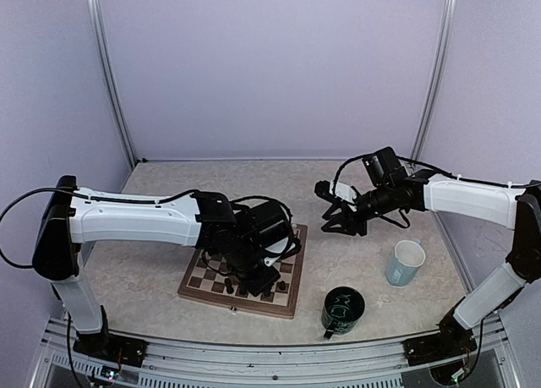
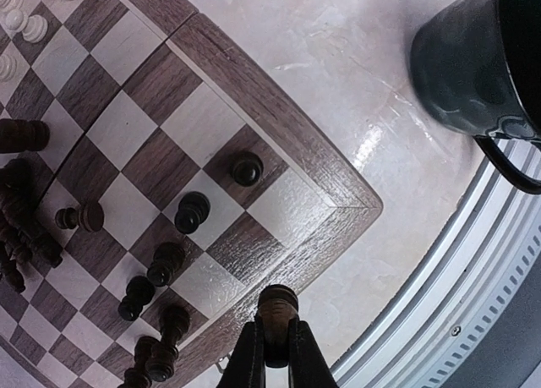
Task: Set up the chess pieces on the board
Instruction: Place the knight at b8, then pick up the pawn from the chessboard, then pass from the left arm to the right
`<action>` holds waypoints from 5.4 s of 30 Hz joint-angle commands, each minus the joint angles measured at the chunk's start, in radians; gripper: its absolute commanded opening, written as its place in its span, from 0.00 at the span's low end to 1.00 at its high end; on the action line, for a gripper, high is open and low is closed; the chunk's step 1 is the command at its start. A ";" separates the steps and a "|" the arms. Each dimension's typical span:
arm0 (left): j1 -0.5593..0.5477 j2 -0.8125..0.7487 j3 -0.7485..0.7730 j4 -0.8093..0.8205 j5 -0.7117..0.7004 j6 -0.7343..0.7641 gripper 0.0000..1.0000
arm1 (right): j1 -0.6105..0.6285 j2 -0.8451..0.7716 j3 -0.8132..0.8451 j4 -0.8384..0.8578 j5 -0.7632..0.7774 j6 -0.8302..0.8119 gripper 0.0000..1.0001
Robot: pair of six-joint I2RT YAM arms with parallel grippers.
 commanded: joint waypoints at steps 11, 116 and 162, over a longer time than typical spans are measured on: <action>-0.012 0.070 -0.013 0.030 -0.036 0.031 0.05 | -0.005 0.000 -0.010 0.006 0.004 -0.013 0.35; 0.236 0.163 -0.024 0.014 -0.069 -0.304 0.31 | -0.005 0.047 -0.004 -0.020 0.003 -0.038 0.35; 0.176 -0.302 -0.299 0.572 -0.070 -0.001 0.14 | 0.056 0.418 0.559 -0.189 -0.572 0.508 0.41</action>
